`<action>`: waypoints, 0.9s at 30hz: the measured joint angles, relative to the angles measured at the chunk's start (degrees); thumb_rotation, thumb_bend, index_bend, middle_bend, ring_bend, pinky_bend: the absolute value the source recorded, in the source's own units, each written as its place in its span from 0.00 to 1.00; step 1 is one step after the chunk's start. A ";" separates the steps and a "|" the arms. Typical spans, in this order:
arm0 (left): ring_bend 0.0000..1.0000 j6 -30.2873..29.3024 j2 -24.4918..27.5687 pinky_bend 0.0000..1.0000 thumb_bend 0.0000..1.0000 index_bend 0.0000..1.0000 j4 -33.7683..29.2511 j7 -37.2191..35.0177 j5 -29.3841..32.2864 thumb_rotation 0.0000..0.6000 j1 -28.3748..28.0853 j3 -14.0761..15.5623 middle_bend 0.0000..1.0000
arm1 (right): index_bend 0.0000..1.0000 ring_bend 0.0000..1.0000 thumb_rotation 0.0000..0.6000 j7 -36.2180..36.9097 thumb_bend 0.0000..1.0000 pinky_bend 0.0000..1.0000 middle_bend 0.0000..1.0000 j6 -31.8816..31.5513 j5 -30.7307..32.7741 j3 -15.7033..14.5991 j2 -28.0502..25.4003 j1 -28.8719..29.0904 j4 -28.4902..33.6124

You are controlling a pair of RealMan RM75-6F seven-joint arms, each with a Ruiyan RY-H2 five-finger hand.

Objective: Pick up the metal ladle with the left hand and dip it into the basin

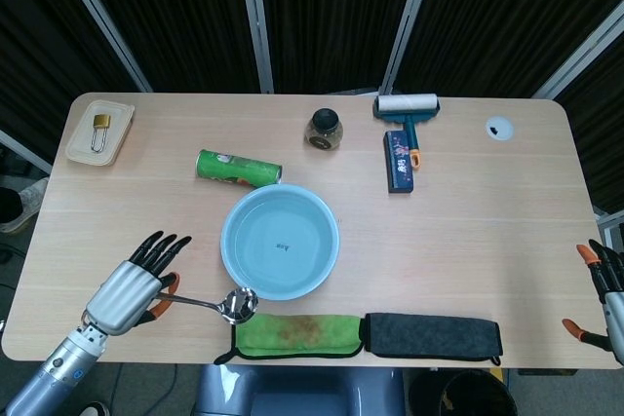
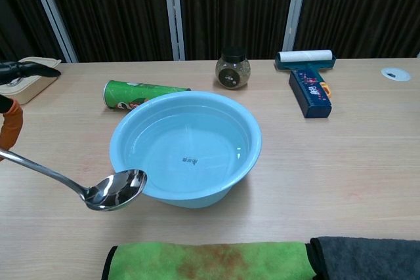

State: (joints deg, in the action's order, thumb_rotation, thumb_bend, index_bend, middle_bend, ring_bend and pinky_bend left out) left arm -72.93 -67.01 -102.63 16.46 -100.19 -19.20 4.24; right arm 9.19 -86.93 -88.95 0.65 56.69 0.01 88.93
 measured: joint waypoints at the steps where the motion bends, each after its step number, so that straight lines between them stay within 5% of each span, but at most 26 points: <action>1: 0.00 0.23 0.27 0.00 0.44 0.66 -0.52 0.09 0.02 1.00 -0.35 -0.37 0.00 | 0.00 0.00 1.00 0.06 0.00 0.00 0.00 0.08 0.10 0.04 0.00 0.03 -0.02; 15: 0.00 8.61 -1.75 0.00 0.44 0.67 2.38 -2.15 9.91 1.00 -6.80 -7.02 0.00 | 0.00 0.00 1.00 0.47 0.00 0.00 0.00 1.05 1.78 0.79 -0.12 0.35 -0.23; 27: 0.00 17.59 -9.96 0.00 0.45 0.67 11.05 -1.46 18.58 1.00 -13.83 -10.92 0.00 | 0.00 0.00 1.00 1.42 0.00 0.00 0.00 2.40 3.42 1.48 -0.29 0.81 -0.74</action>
State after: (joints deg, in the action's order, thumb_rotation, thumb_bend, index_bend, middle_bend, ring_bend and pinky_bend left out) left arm -55.35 -76.96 -91.57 14.99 -81.61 -33.02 -6.68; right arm 10.61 -84.54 -85.53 2.13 56.39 0.83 88.19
